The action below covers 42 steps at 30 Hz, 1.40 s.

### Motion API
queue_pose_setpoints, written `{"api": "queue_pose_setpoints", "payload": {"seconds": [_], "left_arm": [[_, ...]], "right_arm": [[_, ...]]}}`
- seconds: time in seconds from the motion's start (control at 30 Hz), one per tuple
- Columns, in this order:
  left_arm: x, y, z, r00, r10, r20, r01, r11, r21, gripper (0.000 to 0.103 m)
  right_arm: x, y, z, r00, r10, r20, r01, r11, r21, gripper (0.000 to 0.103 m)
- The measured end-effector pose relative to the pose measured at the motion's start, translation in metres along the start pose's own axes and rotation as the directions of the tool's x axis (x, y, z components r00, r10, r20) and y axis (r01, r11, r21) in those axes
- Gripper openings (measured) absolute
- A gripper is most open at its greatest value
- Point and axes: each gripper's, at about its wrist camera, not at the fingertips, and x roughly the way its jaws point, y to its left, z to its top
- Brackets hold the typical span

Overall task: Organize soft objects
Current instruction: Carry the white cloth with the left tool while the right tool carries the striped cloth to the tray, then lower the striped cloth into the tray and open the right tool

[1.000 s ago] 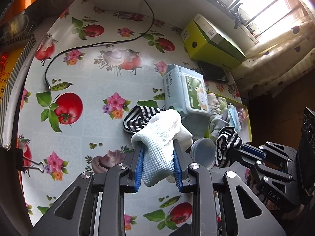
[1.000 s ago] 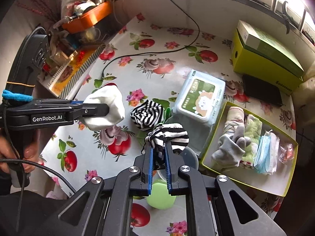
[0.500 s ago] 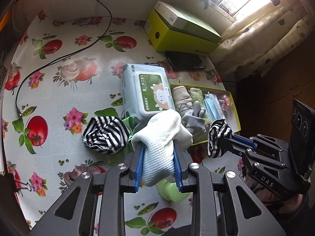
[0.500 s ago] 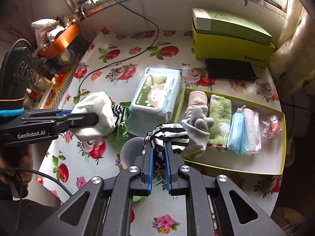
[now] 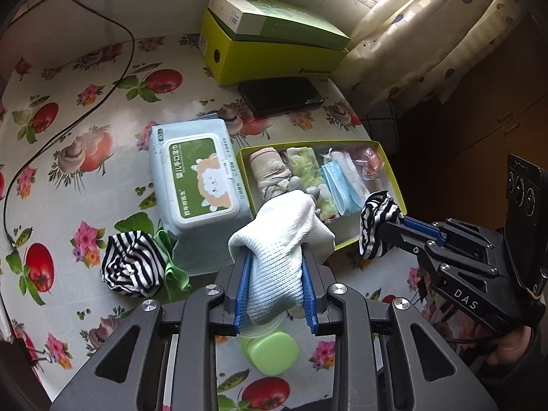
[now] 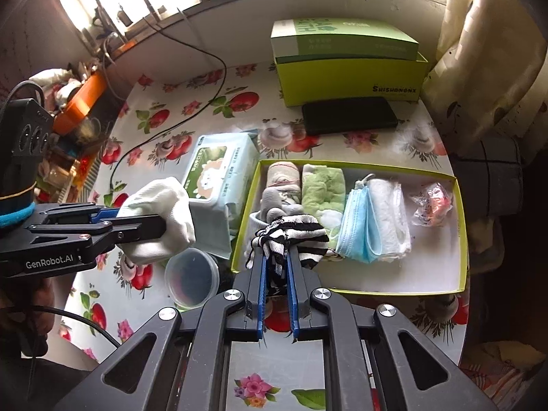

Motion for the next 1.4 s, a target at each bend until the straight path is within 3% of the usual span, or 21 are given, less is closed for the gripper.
{"api": "queue_pose_setpoints", "payload": {"seconds": [0.5, 0.93, 1.03, 1.13, 1.4], "left_arm": [[0.034, -0.052, 0.025, 0.999, -0.017, -0.041, 0.021, 0.995, 0.102, 0.027], [0.054, -0.07, 0.037, 0.998, -0.009, -0.067, 0.018, 0.992, 0.128, 0.027], [0.059, -0.07, 0.037, 0.997, -0.006, -0.078, 0.015, 0.992, 0.127, 0.027], [0.063, -0.071, 0.038, 0.996, -0.004, -0.089, 0.016, 0.992, 0.128, 0.027], [0.074, -0.075, 0.041, 0.994, 0.001, -0.106, 0.015, 0.989, 0.148, 0.027]], "right_arm": [[-0.004, -0.101, -0.007, 0.992, -0.121, 0.021, 0.116, 0.978, 0.172, 0.01], [0.041, -0.153, -0.005, 0.982, -0.174, -0.074, 0.186, 0.962, 0.201, 0.011], [0.057, -0.16, -0.006, 0.975, -0.184, -0.123, 0.206, 0.96, 0.191, 0.015], [0.064, -0.163, -0.007, 0.975, -0.172, -0.141, 0.198, 0.961, 0.195, 0.031], [0.034, -0.156, -0.009, 0.987, -0.15, -0.053, 0.158, 0.958, 0.24, 0.035]]}}
